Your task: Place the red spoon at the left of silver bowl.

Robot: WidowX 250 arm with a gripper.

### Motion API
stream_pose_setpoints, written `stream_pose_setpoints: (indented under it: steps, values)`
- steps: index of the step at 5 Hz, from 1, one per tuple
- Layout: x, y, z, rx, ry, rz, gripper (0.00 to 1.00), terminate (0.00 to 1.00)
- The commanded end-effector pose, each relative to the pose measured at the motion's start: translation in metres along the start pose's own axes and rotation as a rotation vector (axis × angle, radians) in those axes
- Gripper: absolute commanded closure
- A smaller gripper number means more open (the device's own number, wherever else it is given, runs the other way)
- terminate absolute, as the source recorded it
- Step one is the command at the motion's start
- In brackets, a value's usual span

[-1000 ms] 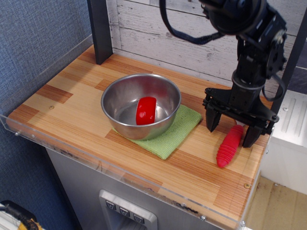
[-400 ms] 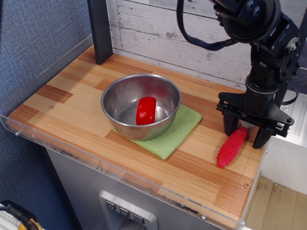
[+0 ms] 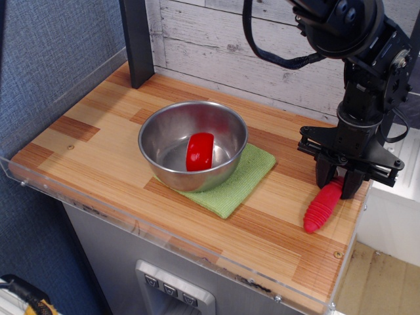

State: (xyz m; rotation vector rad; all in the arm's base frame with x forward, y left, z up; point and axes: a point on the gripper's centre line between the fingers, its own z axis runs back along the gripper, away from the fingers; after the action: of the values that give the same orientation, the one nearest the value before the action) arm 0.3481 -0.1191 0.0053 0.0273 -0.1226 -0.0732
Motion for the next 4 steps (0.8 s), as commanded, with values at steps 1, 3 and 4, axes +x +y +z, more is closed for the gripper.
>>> stream_pose_setpoints:
  steps: [1, 3, 4]
  values:
    - [0.01, 0.003, 0.052, -0.059, -0.103, 0.027, 1.0, 0.0]
    - [-0.002, 0.034, 0.112, -0.07, -0.214, 0.013, 1.0, 0.0]
    - [-0.014, 0.083, 0.124, -0.069, -0.181, -0.026, 1.0, 0.0]
